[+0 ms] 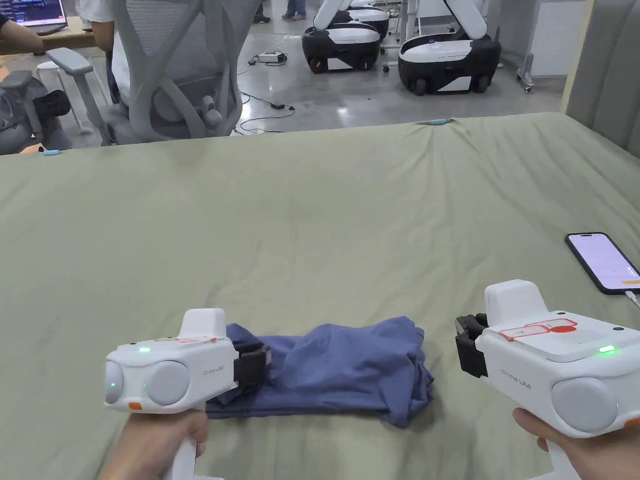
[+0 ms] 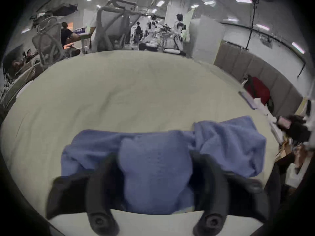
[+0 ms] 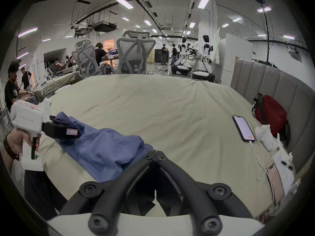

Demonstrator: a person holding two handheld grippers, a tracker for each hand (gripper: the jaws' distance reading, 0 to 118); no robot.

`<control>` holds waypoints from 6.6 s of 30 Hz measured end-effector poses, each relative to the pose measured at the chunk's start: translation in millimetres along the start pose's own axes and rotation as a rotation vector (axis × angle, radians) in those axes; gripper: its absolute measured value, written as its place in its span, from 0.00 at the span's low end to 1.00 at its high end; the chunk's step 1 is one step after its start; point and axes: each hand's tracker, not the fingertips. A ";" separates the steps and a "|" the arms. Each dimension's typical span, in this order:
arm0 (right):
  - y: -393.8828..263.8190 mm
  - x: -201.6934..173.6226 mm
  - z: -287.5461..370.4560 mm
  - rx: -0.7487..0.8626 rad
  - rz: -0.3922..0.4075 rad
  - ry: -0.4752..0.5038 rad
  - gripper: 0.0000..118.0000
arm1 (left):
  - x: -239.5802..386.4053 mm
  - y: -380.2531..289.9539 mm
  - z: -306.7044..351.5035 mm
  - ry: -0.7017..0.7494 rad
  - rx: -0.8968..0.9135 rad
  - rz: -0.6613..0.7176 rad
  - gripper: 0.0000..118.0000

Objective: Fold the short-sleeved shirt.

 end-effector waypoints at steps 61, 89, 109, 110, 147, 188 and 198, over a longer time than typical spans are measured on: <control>-0.5 -12.9 -4.0 -0.010 0.001 0.049 0.00 | -85.6 -9.5 40.8 0.018 0.177 0.188 0.87; 0.0 -1.4 -7.2 -0.006 -0.030 0.000 0.00 | -113.0 -13.4 37.8 0.387 0.009 0.048 0.16; -14.3 19.6 9.1 -0.019 -0.058 -0.024 0.00 | 49.1 3.6 -25.2 -0.047 -0.025 -0.030 0.17; -15.4 23.0 10.6 -0.020 -0.062 -0.031 0.00 | 51.0 1.8 -29.4 -0.042 -0.030 -0.030 0.17; -25.1 35.2 19.8 -0.034 -0.102 -0.047 0.00 | 66.1 -3.8 -70.5 -0.248 -0.039 0.035 0.00; -11.1 -106.5 -107.8 -0.128 -0.114 0.267 0.00 | -48.5 -20.5 -48.0 -0.310 -0.005 0.316 0.61; -3.9 -125.3 -106.0 -0.111 -0.104 0.262 0.00 | -74.7 -13.5 -27.8 -0.366 -0.014 0.292 0.46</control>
